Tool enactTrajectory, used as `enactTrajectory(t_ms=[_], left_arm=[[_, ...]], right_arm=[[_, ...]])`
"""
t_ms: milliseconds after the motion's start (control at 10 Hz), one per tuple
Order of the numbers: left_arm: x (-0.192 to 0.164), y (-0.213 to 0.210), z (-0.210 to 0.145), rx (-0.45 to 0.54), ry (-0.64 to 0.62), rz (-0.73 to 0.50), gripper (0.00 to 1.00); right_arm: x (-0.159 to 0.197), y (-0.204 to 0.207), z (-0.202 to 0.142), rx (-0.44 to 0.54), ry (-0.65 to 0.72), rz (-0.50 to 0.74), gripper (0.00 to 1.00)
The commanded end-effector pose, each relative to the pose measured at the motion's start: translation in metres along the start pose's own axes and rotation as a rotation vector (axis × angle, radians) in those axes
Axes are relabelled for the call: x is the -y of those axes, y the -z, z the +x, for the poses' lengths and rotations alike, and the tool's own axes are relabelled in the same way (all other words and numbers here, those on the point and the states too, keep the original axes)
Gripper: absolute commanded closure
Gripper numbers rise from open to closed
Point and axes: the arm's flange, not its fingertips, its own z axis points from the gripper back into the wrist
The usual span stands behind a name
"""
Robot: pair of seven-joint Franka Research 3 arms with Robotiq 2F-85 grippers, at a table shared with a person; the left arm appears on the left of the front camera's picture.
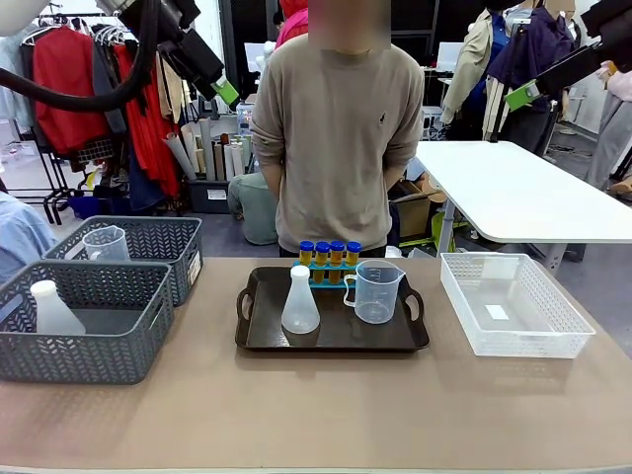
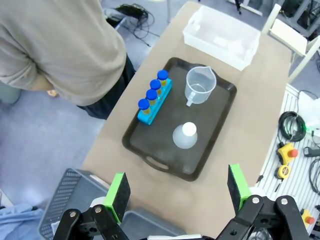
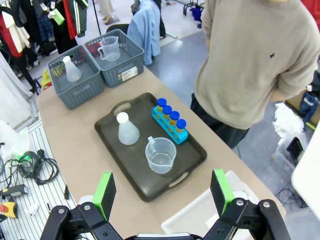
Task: Prepare the laboratory tools.
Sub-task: Pick up one Small flask and place it on the Handle tray.
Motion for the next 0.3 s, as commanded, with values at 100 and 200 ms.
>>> enactTrajectory(t_ms=[100,200], left_arm=[[0.0007,-0.0031,-0.0014,0.004,-0.005,-0.008,0.0],[0.0007,-0.0031,-0.0014,0.004,-0.005,-0.008,0.0]], right_arm=[[-0.0002,0.0004,0.0002,0.015,-0.003,0.011,0.0],[-0.0002,0.0004,0.0002,0.015,-0.003,0.011,0.0]])
